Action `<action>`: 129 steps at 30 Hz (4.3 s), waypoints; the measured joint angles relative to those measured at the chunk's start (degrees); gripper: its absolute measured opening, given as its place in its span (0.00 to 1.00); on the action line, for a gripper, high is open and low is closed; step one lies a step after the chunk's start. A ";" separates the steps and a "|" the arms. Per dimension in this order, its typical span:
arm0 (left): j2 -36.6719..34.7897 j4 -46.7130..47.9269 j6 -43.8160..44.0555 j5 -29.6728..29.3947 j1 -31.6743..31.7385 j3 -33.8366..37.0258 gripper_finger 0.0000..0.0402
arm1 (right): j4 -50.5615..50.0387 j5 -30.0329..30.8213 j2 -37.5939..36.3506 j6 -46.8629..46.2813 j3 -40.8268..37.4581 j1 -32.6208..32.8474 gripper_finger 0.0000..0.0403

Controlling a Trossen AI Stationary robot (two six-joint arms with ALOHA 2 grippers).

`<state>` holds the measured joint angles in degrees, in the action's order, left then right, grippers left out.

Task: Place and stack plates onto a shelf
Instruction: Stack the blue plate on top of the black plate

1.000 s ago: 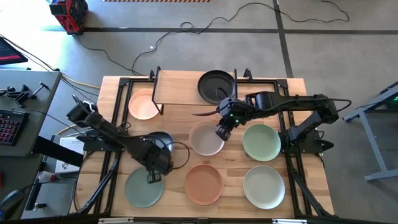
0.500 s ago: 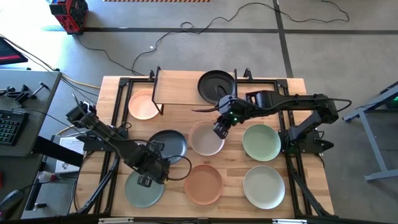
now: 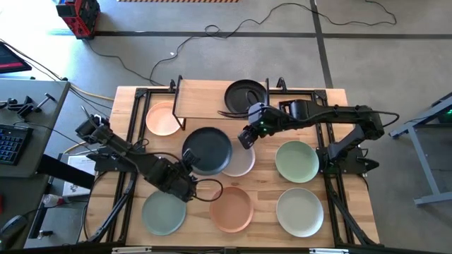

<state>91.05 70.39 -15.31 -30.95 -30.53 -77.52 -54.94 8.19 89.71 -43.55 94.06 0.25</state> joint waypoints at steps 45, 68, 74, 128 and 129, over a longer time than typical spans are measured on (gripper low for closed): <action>0.00 -10.87 -21.44 -19.10 10.69 0.00 0.01 | 0.09 2.20 0.04 10.04 0.00 -6.75 0.03; 0.02 -17.18 -21.40 -17.89 10.65 0.00 0.03 | -0.59 1.66 0.05 9.53 0.00 -7.84 0.00; 0.02 -18.94 -21.40 -17.51 10.65 0.00 0.04 | -0.73 1.72 0.04 9.55 0.00 -8.01 0.00; 0.02 -21.89 -8.66 -6.45 14.85 -0.07 0.24 | 0.25 2.53 0.09 9.03 0.00 -8.50 0.00; 0.02 -22.04 -6.89 -6.56 14.83 -0.07 0.25 | 0.09 2.53 0.09 9.05 0.00 -8.52 0.00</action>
<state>91.07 48.35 -22.19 -37.52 -15.70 -77.58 -54.85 10.72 89.80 -34.50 94.06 -8.26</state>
